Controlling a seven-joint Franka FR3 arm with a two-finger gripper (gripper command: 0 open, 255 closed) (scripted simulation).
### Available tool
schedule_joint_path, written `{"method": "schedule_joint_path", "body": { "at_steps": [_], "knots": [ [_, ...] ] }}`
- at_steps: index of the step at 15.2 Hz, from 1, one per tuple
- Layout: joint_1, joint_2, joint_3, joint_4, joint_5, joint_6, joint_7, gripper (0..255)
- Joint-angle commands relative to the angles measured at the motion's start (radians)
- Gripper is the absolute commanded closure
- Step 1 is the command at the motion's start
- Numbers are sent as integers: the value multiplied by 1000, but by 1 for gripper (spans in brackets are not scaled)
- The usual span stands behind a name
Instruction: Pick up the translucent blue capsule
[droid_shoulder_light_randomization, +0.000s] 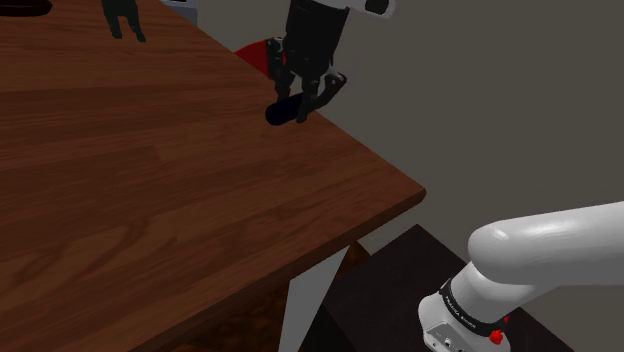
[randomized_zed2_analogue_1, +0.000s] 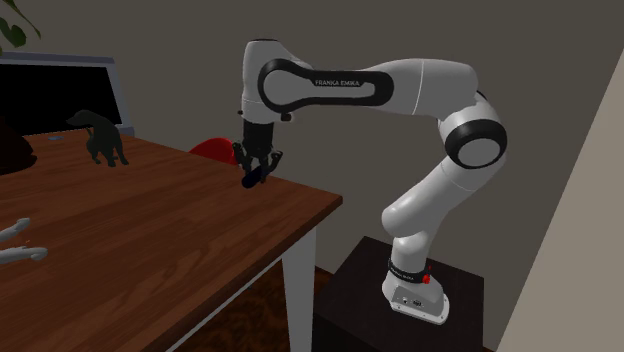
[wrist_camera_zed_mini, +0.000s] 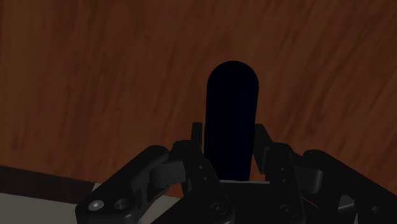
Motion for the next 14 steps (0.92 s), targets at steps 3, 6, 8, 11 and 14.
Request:
{"method": "schedule_joint_path", "body": {
  "at_steps": [3,6,8,11,14],
  "knots": [
    [-9,15,-5,61,-13,-48,7,255],
    [-18,31,-6,112,-24,-85,14,255],
    [-24,43,-5,148,-32,-110,19,255],
    [-34,63,-2,203,-44,-148,28,255],
    [-39,71,0,226,-49,-162,32,255]
  ]
}}
